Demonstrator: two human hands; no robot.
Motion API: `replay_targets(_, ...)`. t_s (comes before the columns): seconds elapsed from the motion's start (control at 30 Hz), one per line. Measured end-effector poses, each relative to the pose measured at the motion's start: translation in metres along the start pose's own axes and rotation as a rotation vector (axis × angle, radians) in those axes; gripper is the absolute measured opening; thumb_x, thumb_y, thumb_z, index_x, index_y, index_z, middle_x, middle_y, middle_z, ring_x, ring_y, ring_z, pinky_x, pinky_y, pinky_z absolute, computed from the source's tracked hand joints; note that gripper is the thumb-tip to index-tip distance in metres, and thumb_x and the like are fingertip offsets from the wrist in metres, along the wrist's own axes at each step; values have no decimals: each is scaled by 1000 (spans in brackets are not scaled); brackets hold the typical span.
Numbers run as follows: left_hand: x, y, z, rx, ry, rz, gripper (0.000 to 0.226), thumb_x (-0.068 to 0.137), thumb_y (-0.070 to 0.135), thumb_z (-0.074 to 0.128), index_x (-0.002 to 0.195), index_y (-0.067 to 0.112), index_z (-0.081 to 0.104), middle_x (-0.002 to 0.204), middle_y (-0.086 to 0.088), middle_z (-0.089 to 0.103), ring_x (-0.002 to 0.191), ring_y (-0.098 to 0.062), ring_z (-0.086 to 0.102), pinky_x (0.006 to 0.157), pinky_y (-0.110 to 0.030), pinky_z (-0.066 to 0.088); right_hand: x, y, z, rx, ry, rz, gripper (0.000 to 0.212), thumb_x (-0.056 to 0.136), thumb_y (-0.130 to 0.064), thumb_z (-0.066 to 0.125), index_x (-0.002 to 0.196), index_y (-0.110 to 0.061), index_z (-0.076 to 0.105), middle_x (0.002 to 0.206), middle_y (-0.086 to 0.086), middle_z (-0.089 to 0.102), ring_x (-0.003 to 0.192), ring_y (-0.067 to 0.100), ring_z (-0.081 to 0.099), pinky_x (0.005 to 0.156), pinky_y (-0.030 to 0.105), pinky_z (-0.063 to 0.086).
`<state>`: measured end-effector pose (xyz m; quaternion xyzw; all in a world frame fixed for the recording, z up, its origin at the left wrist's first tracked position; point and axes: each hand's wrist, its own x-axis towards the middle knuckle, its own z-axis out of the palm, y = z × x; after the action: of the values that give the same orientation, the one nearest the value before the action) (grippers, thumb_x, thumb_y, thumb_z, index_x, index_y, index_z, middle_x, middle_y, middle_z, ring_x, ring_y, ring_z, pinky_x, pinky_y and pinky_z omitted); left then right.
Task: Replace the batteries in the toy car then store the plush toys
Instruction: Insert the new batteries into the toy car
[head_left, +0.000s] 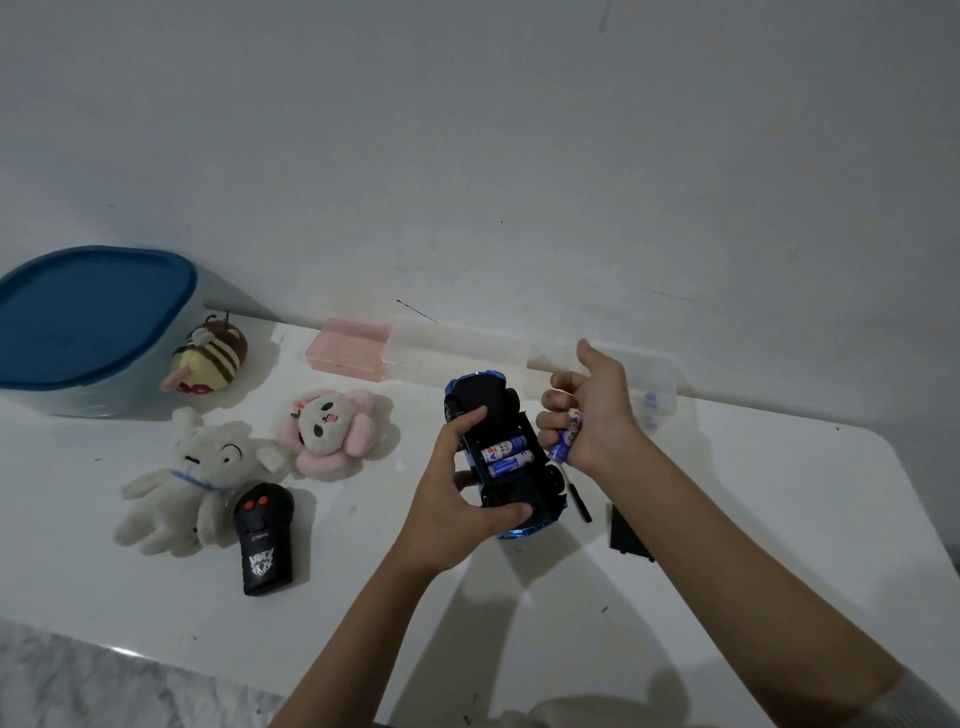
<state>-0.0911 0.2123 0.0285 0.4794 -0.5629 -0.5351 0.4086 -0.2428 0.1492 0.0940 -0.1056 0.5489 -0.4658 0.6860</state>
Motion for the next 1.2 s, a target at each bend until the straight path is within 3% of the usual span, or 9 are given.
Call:
replay_targets(0.1,1,-2,0,14,-4,-1,88,58,5,80,130,36,39,121,15,51,99,3,59,75,-14,50,1,-3,-1,13,-7,55,24,81,-31,51,67,-16,38,57,-1,35,32,9,23,37,15,23)
replay_targets(0.17,1,-2,0,20,-6,-8,88,57,7,80,129,38,39,122,16,51,99,2,60,75,-14,50,-4,-6,-1,-12,-91,55,8,70,-13,45,70,-15,37,64,2,37,41,11,30,44,20,29)
replay_targets(0.23,2,-3,1,25,-10,-11,88,58,7,79,129,38,39,121,16,51,98,2,60,75,-14,50,-7,-7,-3,-54,-188,46,17,66,1,37,73,-14,36,72,5,37,53,15,35,53,28,34)
replay_targets(0.37,2,-3,2,18,-11,-8,88,58,5,79,130,37,39,122,14,52,100,5,59,75,-13,50,-3,-5,-9,-155,-337,-11,37,85,22,31,93,-12,44,89,13,43,71,17,48,64,31,45)
replay_targets(0.47,3,-2,3,15,-8,2,87,58,6,79,130,35,39,123,13,53,102,6,57,78,-12,49,-1,-2,-10,-234,-366,-96,28,86,18,47,103,-3,54,94,15,59,86,17,62,71,27,58)
replay_targets(0.63,4,0,2,2,-5,16,87,58,6,80,129,36,40,122,14,53,101,3,59,76,-14,50,-1,4,-13,-277,-368,-290,21,84,12,56,93,-3,67,90,12,68,88,16,68,78,24,58)
replay_targets(0.73,5,0,1,-14,5,24,87,58,6,80,129,35,40,120,16,54,101,0,60,76,-15,50,-3,9,-13,-426,-302,-470,18,81,7,65,86,-10,70,87,6,70,82,14,68,77,26,57)
replay_targets(0.9,4,2,1,-40,17,32,87,58,3,79,129,34,40,107,33,55,97,-5,63,75,-16,51,-1,15,-17,-695,-106,-801,17,73,-2,77,78,-17,73,80,0,72,69,6,67,65,15,52)
replay_targets(1.2,6,7,2,-88,84,78,88,57,-1,79,129,31,41,111,31,55,99,-8,63,79,-24,54,0,34,-18,-709,60,-983,10,71,-6,80,78,-10,74,78,0,68,74,10,67,70,23,57)
